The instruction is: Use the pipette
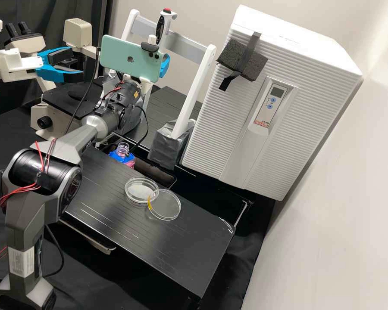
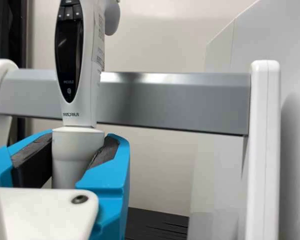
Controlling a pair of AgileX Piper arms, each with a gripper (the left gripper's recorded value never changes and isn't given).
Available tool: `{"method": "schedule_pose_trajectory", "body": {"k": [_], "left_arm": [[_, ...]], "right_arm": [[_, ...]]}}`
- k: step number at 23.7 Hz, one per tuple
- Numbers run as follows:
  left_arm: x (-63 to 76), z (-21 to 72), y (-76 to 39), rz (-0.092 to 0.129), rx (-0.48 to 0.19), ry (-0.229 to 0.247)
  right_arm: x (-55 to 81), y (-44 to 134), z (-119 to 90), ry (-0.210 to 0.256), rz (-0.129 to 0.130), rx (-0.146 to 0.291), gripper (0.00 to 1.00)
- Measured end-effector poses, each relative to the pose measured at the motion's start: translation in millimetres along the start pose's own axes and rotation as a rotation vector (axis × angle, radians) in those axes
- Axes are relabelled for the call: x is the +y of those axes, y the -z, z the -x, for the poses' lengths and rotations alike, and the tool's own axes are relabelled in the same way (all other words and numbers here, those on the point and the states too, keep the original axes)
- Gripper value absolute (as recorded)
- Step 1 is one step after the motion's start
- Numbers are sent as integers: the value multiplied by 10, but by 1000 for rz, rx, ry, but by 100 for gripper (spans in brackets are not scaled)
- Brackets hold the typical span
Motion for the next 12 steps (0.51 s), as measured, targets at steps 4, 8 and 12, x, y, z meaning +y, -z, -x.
{"method": "schedule_pose_trajectory", "body": {"k": [4, 8, 12], "left_arm": [[-1, 0, -1, 5, -1, 1], [-1, 0, -1, 5, -1, 1], [-6, -4, -14, 6, -5, 3]], "right_arm": [[2, -5, -70, 20, -64, 10, 0], [-52, -83, -94, 88, -89, -34, 0], [-70, -104, -92, 109, -94, -55, 0]]}}
